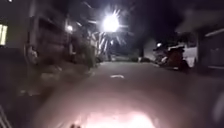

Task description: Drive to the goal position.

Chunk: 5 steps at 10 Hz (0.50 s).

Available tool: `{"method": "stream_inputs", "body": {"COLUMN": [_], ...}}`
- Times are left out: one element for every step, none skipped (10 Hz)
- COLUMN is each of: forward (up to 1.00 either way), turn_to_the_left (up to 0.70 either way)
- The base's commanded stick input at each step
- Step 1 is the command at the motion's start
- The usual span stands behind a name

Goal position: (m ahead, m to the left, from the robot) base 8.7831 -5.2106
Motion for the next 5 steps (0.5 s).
{"method": "stream_inputs", "body": {"forward": [1.00, 1.00, 1.00, 1.00, 1.00], "turn_to_the_left": [0.00, 0.00, -0.02, -0.17, -0.27]}}
